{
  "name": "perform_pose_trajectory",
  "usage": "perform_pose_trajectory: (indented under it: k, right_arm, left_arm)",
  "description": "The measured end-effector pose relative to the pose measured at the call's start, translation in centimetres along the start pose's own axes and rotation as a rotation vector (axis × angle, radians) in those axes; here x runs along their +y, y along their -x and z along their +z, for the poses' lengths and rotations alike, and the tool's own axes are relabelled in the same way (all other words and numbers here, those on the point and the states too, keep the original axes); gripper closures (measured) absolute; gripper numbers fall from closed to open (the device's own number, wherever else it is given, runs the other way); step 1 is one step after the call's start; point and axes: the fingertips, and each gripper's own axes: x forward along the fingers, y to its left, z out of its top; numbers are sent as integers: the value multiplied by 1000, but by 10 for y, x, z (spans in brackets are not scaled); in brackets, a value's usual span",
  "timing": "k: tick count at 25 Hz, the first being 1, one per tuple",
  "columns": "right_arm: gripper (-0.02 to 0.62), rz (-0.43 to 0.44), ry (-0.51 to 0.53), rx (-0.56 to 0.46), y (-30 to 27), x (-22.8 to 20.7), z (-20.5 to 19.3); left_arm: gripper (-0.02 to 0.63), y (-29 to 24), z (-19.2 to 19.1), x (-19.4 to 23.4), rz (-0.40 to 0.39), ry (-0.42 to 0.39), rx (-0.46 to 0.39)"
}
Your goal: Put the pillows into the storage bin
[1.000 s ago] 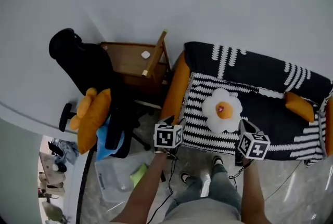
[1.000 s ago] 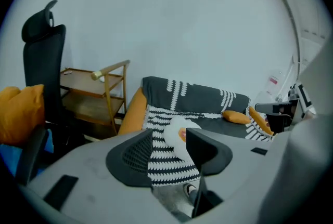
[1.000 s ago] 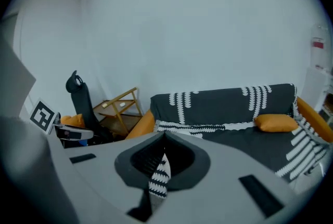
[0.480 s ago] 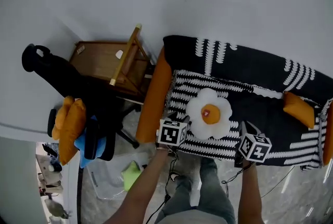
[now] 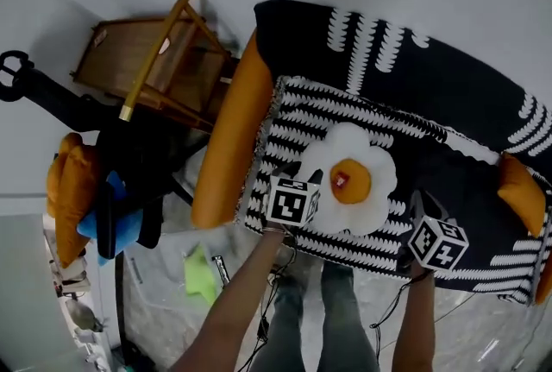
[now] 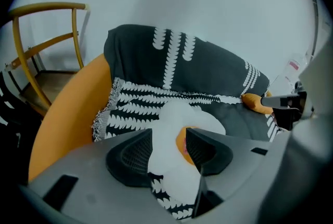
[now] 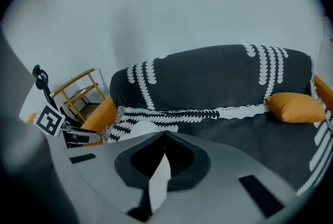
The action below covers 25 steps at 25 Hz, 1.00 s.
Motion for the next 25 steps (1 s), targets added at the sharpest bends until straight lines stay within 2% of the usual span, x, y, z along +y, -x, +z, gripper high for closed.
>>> perform_pose_trajectory:
  k: [10, 18, 21, 23, 25]
  right_arm:
    - [594, 4, 9, 60, -64, -26, -39]
    - [594, 8, 27, 105, -76, -28, -57]
    - [594, 9, 30, 106, -80, -28, -56]
    - [594, 12, 26, 103, -82, -25, -53]
    - [594, 14, 29, 101, -82, -23, -50]
  left_arm:
    - [408, -79, -39, 22, 26, -57, 95]
    - [399, -113, -58, 34, 8, -15, 143]
    - [402, -119, -61, 35, 2, -32, 136]
    - [434, -123, -63, 36, 6, -43, 140]
    - [498, -121, -66, 31, 12, -65, 166]
